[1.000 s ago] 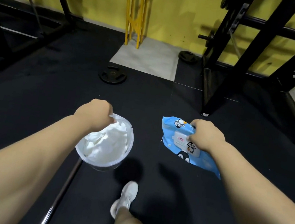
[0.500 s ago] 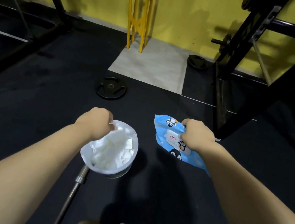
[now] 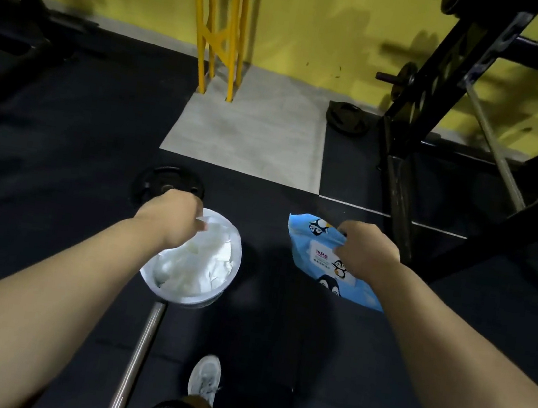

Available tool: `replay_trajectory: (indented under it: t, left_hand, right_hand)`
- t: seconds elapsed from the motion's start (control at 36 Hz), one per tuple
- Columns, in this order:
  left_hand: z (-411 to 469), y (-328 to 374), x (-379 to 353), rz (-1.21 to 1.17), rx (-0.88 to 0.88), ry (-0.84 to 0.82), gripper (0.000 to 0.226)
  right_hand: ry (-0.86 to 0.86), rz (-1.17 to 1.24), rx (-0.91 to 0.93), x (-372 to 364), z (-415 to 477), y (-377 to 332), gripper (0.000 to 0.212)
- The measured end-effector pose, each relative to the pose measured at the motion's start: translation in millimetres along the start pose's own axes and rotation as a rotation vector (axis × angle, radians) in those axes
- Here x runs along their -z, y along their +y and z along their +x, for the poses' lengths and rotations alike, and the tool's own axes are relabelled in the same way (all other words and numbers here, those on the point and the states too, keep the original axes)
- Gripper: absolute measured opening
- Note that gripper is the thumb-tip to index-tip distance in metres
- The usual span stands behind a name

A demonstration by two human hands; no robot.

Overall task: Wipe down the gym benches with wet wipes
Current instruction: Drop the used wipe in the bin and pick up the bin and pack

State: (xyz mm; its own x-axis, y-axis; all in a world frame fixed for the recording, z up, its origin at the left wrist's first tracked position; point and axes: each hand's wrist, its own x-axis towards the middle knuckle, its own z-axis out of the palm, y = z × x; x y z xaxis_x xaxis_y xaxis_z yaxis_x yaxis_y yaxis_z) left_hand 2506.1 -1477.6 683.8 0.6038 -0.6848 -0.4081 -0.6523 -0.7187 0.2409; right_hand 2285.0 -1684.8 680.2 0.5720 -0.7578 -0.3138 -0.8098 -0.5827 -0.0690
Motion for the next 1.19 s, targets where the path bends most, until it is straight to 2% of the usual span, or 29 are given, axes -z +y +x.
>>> replay_trajectory:
  t: [0.22, 0.44, 0.72, 0.81, 0.86, 1.03, 1.19]
  left_hand:
    - [137, 19, 52, 0.022, -0.019, -0.048, 0.031]
    - [290, 41, 85, 0.008, -0.001, -0.078, 0.035]
    - [470, 59, 125, 0.033, 0.048, -0.118, 0.024]
    - [520, 57, 134, 0.025, 0.059, -0.118, 0.021]
    - [555, 56, 140, 0.041, 0.055, -0.121, 0.017]
    - [668, 54, 156, 0.103, -0.014, -0.146, 0.008]
    - [767, 52, 158, 0.208, -0.073, -0.233, 0.02]
  right_hand:
    - [-0.047, 0.094, -0.049, 33, 132, -9, 0.017]
    - [-0.082, 0.024, -0.003, 50, 294, -8, 0.012]
    - [-0.156, 0.016, -0.006, 92, 492, -24, 0.015]
    - [-0.176, 0.036, -0.011, 100, 540, -32, 0.022]
    - [-0.202, 0.037, -0.014, 103, 571, -40, 0.026]
    - [-0.265, 0.06, -0.05, 95, 664, -61, 0.019]
    - [-0.301, 0.112, -0.13, 73, 755, -80, 0.019]
